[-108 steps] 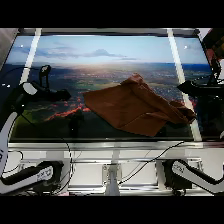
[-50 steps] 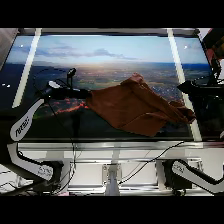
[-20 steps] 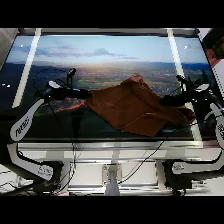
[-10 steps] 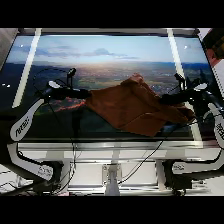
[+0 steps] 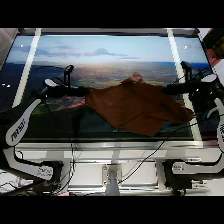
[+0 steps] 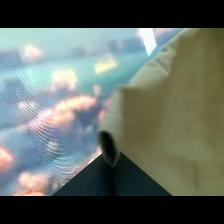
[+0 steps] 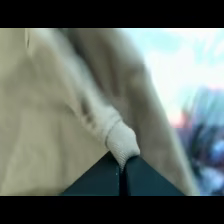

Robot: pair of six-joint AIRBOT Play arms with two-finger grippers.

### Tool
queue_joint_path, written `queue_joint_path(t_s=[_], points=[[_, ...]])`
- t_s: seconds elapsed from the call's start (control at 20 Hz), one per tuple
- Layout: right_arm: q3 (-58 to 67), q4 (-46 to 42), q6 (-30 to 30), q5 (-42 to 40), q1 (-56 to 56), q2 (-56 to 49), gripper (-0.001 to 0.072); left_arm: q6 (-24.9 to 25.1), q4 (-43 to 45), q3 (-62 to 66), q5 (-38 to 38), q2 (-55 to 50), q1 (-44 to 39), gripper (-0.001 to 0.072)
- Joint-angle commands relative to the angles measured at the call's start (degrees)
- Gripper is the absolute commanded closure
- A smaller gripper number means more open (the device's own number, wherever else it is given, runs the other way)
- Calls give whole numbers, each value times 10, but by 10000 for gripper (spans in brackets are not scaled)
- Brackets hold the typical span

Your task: Fold the clothes and pants, and hang the long-sleeved shirts on hangers.

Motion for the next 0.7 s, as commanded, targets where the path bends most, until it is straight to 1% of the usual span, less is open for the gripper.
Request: queue_joint_path(t_s=[0.0,0.1,0.2,0.45,0.5,0.65], points=[[71,-2,-1,-20,0,37,696,5,0,0,14,64,26,696],[97,-2,-1,-39,0,68,696,5,0,0,41,123,48,696],[115,-2,0,-57,0,102,696,5,0,0,88,187,66,695],[127,-2,16,-96,0,214,696,7,0,0,256,361,79,695],[127,-2,16,-98,0,243,696,14,0,0,287,395,79,695],[127,-5,32,-110,0,330,696,70,0,0,364,498,79,695]])
